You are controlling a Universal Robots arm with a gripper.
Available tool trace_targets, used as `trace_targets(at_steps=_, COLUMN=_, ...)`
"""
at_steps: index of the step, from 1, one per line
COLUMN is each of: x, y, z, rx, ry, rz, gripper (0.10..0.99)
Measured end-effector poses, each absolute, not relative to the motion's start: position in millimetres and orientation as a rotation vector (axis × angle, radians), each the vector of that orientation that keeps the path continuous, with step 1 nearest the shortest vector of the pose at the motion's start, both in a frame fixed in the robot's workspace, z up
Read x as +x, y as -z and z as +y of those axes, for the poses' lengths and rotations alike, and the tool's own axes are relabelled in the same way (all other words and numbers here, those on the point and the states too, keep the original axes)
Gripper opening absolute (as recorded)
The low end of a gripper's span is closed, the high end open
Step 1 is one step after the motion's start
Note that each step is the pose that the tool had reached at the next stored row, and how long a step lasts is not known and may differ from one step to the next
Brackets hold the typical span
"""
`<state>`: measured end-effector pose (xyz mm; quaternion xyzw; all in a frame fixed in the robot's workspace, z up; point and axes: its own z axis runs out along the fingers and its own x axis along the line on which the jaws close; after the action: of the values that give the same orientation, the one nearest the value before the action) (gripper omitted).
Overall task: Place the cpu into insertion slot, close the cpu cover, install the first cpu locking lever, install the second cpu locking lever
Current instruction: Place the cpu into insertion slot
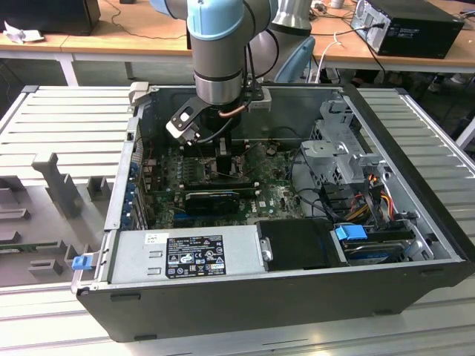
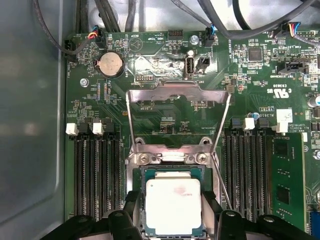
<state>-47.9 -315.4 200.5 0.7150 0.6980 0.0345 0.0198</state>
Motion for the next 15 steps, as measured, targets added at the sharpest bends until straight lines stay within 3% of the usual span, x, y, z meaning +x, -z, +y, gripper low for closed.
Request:
trace_targets(at_steps=13, x=-48.0, y=-210.6, z=-315.9, rx=2.213, ry=-0.095, rz=2.161, gripper=0.604)
trace_targets(at_steps=15, x=-48.0, y=-212.1, z=-315.9, rx=2.213, ry=-0.095, rz=2.161, gripper=0.522)
